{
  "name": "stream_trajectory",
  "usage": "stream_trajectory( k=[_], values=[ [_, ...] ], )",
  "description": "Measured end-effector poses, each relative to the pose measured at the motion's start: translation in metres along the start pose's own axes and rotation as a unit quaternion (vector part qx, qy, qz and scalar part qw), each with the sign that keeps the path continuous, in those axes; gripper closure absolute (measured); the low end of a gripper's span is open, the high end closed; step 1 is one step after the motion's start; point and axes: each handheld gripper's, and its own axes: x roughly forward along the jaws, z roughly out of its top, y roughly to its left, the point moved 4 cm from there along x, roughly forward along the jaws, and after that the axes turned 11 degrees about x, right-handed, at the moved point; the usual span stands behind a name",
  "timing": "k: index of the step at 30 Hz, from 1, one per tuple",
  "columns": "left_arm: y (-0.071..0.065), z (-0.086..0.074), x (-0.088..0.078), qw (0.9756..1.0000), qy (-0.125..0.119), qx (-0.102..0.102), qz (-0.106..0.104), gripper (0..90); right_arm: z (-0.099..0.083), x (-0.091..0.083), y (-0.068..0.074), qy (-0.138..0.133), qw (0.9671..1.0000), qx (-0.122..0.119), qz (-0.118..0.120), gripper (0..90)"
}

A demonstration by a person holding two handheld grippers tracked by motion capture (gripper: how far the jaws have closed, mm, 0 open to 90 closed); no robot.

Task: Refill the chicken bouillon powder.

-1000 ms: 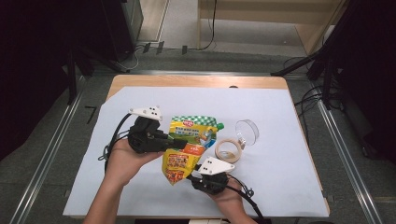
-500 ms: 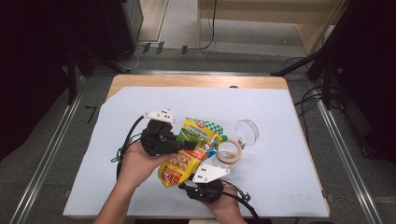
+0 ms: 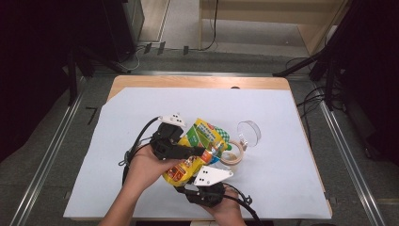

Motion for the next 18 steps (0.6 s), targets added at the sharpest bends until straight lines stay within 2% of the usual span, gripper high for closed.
stream_trajectory(
  k=[3,5,8,10,12,15,18],
  values=[
    [0.000,0.001,0.004,0.9998,0.010,-0.015,0.008,63.6,0.004,-0.003,-0.001,-0.005,0.9999,0.008,0.007,70.1],
    [0.000,0.002,0.006,0.9997,0.009,-0.020,0.005,61.6,0.005,-0.005,0.000,-0.006,0.9998,0.016,0.012,69.8],
    [-0.001,0.005,0.010,0.9993,0.021,-0.032,0.004,60.7,0.007,-0.006,0.002,-0.006,0.9995,0.024,0.018,68.6],
    [0.000,0.007,0.012,0.9990,0.031,-0.031,0.010,62.9,0.008,-0.006,0.003,-0.003,0.9997,0.017,0.018,67.5],
    [0.001,0.011,0.014,0.9986,0.040,-0.034,0.006,65.6,0.010,-0.005,0.004,-0.004,0.9998,0.009,0.017,67.2],
    [0.003,0.019,0.015,0.9979,0.052,-0.037,0.005,69.7,0.014,-0.006,0.003,-0.007,0.9998,0.009,0.018,66.9],
    [0.005,0.028,0.019,0.9969,0.071,-0.032,-0.007,75.0,0.020,-0.006,0.001,-0.003,0.9999,-0.004,0.012,64.8]
  ],
)
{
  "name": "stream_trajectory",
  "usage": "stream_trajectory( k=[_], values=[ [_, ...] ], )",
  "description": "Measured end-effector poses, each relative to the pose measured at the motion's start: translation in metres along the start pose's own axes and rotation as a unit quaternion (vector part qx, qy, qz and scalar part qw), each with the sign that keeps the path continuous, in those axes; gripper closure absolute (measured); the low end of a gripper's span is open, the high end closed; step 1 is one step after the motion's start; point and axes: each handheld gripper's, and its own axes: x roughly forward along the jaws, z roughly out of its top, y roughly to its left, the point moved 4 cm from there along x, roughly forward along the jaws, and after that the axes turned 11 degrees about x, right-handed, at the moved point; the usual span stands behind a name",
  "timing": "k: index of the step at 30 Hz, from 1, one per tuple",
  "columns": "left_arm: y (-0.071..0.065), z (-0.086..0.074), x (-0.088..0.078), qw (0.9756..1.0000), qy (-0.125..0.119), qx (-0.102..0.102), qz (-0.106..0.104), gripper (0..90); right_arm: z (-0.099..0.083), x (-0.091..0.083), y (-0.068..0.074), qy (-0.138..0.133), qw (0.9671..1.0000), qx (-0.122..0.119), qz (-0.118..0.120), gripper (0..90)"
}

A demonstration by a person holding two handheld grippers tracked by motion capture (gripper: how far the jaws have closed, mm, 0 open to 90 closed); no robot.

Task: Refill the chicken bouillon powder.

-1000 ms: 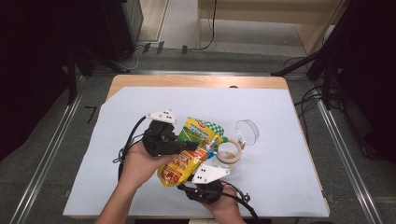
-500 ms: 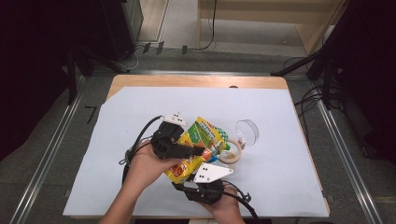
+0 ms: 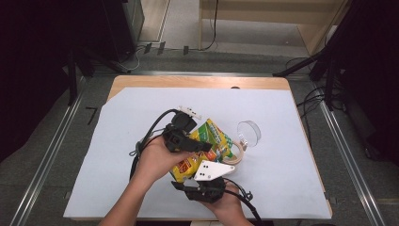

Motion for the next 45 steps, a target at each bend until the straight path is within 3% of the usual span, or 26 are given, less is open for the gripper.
stream_trajectory(
  k=[6,13,16,24,30,33,35,38,45],
  values=[
    [0.002,0.011,0.002,1.0000,0.008,0.003,0.004,84.9,0.008,0.000,-0.007,0.010,0.9998,-0.015,-0.010,63.2],
    [0.001,0.014,0.003,0.9999,0.011,0.003,0.005,86.3,0.008,0.004,-0.006,0.018,0.9985,-0.040,-0.032,59.3],
    [-0.002,0.015,0.003,0.9999,0.009,0.009,0.006,86.3,0.009,0.005,-0.006,0.022,0.9977,-0.042,-0.048,64.5],
    [-0.003,0.019,-0.007,0.9998,-0.018,0.013,-0.001,77.5,0.017,0.004,-0.003,0.003,0.9994,-0.010,-0.034,66.0],
    [-0.001,0.020,-0.018,0.9984,-0.056,0.010,-0.002,66.4,0.025,-0.001,-0.002,-0.017,0.9995,0.026,-0.010,66.0],
    [0.001,0.020,-0.023,0.9977,-0.068,0.008,0.002,63.7,0.029,-0.002,0.001,-0.021,0.9995,0.024,-0.007,65.8],
    [0.001,0.020,-0.026,0.9977,-0.067,0.007,0.008,66.0,0.031,-0.002,0.002,-0.022,0.9994,0.025,-0.004,65.5],
    [0.001,0.020,-0.026,0.9980,-0.055,0.018,0.027,78.3,0.032,0.000,0.004,-0.017,0.9998,0.014,-0.005,65.1],
    [0.003,0.021,-0.016,0.9988,-0.032,0.023,0.030,85.1,0.027,0.003,0.001,-0.012,0.9998,0.017,-0.001,62.9]
  ],
)
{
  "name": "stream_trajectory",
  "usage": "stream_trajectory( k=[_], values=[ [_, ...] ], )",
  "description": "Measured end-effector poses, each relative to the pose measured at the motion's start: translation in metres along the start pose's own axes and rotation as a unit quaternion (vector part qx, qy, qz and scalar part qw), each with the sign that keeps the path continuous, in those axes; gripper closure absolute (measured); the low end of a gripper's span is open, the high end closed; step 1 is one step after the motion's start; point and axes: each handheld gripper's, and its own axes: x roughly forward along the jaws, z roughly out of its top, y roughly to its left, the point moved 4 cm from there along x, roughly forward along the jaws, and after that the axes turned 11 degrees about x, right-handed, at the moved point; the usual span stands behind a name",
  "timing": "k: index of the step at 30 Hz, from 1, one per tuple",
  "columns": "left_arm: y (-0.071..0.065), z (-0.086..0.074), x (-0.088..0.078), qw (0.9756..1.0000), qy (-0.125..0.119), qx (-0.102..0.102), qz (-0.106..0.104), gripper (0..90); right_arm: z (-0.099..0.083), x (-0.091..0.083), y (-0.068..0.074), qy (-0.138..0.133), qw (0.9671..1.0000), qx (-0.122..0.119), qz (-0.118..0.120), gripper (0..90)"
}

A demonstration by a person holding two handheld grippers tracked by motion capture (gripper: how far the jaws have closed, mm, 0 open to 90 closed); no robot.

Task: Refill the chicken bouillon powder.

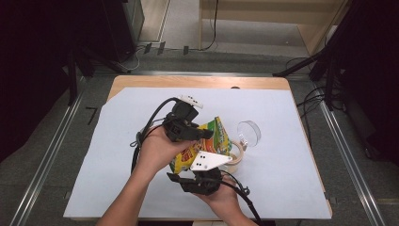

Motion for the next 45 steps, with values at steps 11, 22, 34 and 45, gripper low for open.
stream_trajectory(
  k=[11,22,34,45],
  values=[
    [-0.008,0.007,0.002,0.9998,-0.008,0.015,0.010,85.8,-0.002,0.000,-0.003,0.002,0.9993,-0.025,-0.027,68.0],
    [-0.004,0.011,0.000,0.9998,-0.017,0.011,0.004,82.4,0.004,0.000,-0.004,-0.003,0.9998,-0.001,-0.022,69.1],
    [0.006,0.018,0.000,0.9999,-0.013,-0.003,-0.010,82.3,0.013,0.000,-0.008,-0.003,0.9999,0.003,-0.011,65.8],
    [-0.002,0.018,0.001,0.9996,-0.025,0.011,-0.011,81.0,0.008,0.002,-0.009,-0.008,0.9997,0.005,-0.024,70.7]
  ],
)
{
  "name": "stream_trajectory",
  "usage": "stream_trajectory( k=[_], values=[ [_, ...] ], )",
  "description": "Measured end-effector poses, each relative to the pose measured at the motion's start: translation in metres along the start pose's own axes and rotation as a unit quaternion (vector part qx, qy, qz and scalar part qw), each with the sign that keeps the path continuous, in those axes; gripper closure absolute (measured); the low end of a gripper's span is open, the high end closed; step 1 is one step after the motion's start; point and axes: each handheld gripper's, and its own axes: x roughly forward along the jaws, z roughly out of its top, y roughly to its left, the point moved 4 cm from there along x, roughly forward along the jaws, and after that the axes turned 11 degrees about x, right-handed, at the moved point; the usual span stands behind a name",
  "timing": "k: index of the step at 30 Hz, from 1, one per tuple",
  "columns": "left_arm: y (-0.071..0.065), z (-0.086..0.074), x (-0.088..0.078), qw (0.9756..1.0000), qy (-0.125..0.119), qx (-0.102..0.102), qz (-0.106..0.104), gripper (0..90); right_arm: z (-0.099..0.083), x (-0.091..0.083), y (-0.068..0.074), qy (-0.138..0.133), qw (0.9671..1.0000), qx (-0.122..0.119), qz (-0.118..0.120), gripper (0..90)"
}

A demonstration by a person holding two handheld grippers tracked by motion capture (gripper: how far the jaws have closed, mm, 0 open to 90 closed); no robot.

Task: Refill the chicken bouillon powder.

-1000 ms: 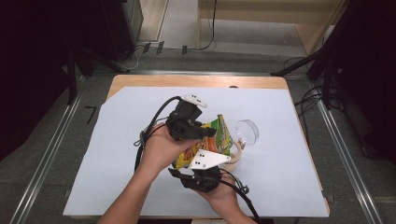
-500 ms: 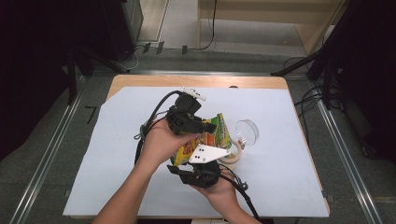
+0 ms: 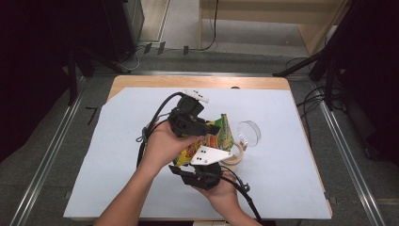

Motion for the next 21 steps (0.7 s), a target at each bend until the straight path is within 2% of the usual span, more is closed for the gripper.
stream_trajectory(
  k=[21],
  values=[
    [0.0008,-0.0009,-0.0007,1.0000,-0.003,-0.002,-0.002,81.3,-0.0004,-0.0004,0.0004,0.000,1.0000,-0.005,-0.001,70.9]
  ],
)
